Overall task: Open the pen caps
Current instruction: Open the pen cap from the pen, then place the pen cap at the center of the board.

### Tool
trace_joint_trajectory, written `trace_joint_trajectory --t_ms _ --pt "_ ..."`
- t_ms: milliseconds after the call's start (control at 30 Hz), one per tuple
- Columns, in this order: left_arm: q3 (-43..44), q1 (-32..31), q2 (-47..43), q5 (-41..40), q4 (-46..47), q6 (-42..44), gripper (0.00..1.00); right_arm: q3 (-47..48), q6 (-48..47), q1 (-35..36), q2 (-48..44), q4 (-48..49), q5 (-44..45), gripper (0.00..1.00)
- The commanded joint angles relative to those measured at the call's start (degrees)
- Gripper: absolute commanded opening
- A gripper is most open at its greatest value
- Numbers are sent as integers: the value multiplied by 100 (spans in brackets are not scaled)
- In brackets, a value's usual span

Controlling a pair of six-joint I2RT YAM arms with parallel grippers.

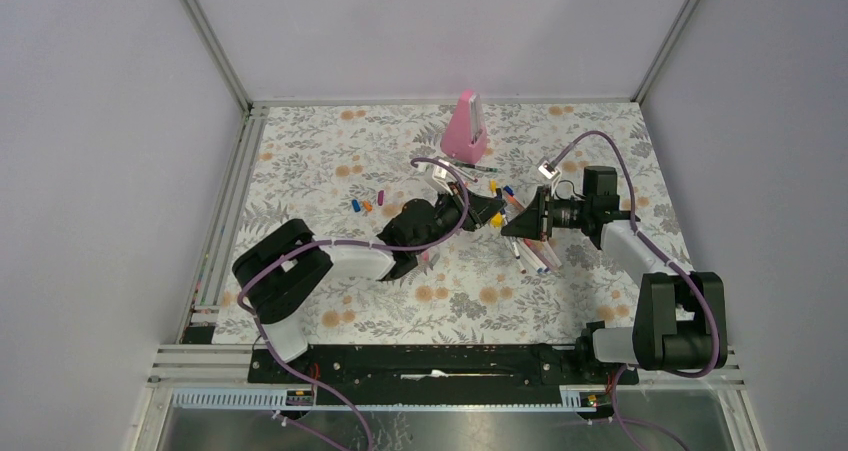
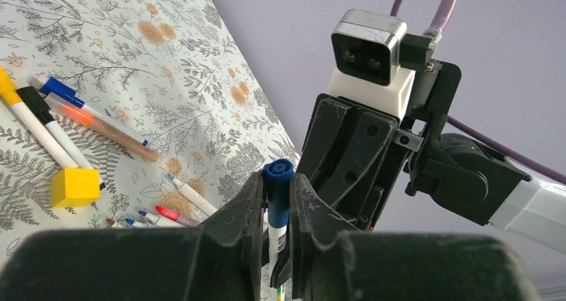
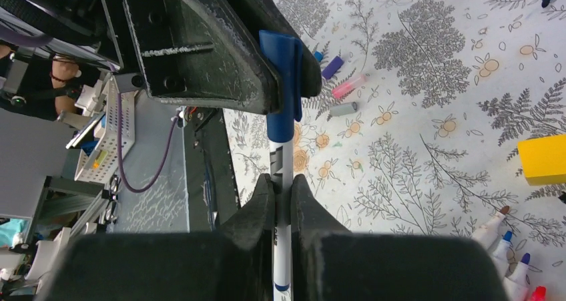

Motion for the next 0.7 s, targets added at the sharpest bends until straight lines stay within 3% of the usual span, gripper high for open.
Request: trace_joint_trajectory --t_ms 0,133,400,667 --pt "2 -19 -59 186 955 92 0 155 -200 7 -86 -161 90 0" --pt "-115 346 -292 52 1186 160 0 224 -416 6 -42 -429 -11 0" --pt "229 1717 -615 -517 1577 -210 0 240 -510 173 93 -564 -28 0" --pt "462 1986 -949 -609 1041 -35 0 368 -828 176 43 -917 143 0"
